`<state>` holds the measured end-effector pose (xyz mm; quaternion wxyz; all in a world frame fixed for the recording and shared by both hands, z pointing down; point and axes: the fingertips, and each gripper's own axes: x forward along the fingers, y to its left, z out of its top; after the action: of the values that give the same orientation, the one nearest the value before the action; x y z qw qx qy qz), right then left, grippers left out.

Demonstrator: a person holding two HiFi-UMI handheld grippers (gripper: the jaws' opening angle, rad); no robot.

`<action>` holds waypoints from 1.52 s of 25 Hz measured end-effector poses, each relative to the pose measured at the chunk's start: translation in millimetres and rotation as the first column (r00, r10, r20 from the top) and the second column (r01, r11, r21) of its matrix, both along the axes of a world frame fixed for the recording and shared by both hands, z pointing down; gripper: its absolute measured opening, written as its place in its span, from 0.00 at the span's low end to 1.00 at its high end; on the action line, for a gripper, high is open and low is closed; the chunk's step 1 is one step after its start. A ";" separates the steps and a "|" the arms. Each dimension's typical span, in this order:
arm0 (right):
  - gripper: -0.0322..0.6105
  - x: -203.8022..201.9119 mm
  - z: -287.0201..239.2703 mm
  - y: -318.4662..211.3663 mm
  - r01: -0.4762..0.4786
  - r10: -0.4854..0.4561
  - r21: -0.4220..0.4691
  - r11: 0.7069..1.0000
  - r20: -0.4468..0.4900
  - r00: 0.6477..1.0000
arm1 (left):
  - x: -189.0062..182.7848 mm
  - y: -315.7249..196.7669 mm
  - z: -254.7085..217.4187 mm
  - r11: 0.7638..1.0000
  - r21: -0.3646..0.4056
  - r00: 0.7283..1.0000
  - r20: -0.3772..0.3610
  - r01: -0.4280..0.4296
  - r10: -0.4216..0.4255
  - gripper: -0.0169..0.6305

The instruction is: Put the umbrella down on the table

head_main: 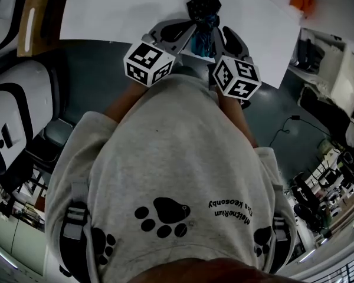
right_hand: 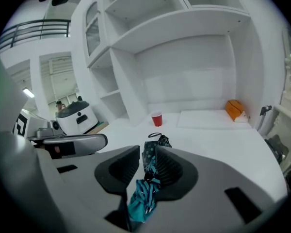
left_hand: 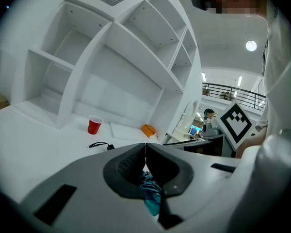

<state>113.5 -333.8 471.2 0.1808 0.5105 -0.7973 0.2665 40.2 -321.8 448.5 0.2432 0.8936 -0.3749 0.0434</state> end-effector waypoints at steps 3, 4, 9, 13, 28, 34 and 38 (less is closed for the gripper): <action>0.19 -0.7 -13.3 2.7 -0.006 0.005 0.045 0.999 0.022 1.000 | 3.6 4.3 -16.1 0.999 0.044 1.000 0.017 -0.012 0.011 0.05; 0.16 -0.4 -17.8 5.2 -0.007 0.006 0.054 0.998 0.029 1.000 | 5.4 8.0 -20.2 0.998 0.054 1.000 0.024 -0.017 0.016 0.05; 0.13 2.4 -39.3 15.9 -0.015 0.009 0.105 0.994 0.064 0.998 | 11.3 21.0 -38.8 0.996 0.090 0.999 0.042 -0.028 0.025 0.05; 0.11 2.7 -53.6 23.9 -0.009 -0.002 0.145 0.989 0.076 0.997 | 11.0 25.8 -56.8 0.990 0.139 0.998 0.061 -0.016 0.007 0.05; 0.11 2.9 -161.7 52.6 0.042 -0.068 0.541 0.840 0.028 0.997 | -0.7 42.2 -152.1 0.926 0.354 0.989 0.020 0.129 -0.145 0.05; 0.10 -11.6 -156.5 60.1 0.100 -0.127 0.527 0.844 0.016 0.992 | -6.2 49.5 -140.4 0.919 0.364 0.986 0.020 0.150 -0.168 0.05; 0.10 -10.1 -152.7 62.1 0.092 -0.119 0.508 0.856 0.022 0.993 | -7.9 53.8 -141.8 0.919 0.369 0.988 0.013 0.141 -0.156 0.05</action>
<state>103.4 -271.7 318.5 0.0337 0.4884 -0.8705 0.0509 32.3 -268.0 306.7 0.0664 0.8911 -0.4481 -0.0271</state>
